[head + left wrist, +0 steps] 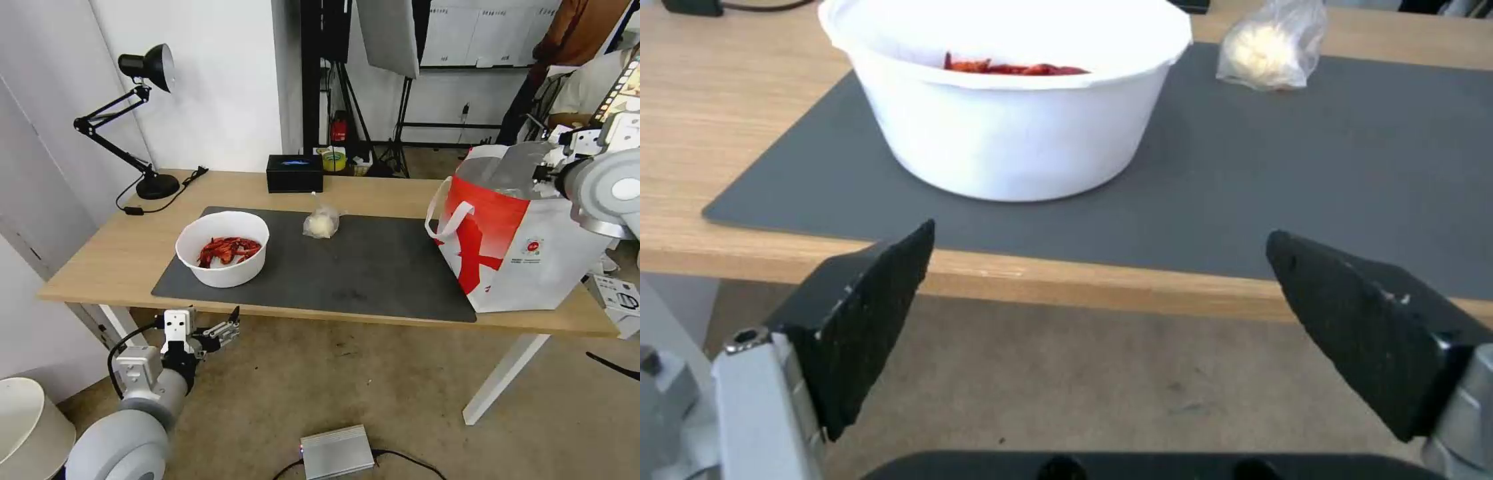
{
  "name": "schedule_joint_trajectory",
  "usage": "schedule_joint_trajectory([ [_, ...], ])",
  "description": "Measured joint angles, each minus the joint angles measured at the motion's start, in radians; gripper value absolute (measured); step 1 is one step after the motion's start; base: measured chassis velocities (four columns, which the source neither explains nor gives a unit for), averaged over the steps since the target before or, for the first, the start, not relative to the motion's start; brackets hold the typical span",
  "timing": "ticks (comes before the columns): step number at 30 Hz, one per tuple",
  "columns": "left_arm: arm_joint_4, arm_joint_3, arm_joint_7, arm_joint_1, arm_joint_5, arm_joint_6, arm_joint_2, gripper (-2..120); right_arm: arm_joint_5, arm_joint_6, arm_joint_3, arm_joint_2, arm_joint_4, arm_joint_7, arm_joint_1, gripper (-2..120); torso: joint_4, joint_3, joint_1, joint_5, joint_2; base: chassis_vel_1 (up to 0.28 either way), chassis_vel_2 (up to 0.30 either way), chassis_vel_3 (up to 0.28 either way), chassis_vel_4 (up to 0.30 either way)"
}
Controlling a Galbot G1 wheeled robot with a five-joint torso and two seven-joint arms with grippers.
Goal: Pick up the trash from the table and place it into the takeout bag.
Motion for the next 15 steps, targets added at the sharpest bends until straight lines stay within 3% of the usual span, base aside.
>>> schedule_joint_trajectory([
  [15, -0.006, -0.005, 0.0, -0.003, -0.005, 0.0, 0.014, 100, -0.003, 0.0, 0.006, -0.03, 0.027, -0.007, -0.016, 60, 0.0, 0.0, 0.0, 0.0, 0.0, 0.0, 0.0, 0.0, 0.0],
])
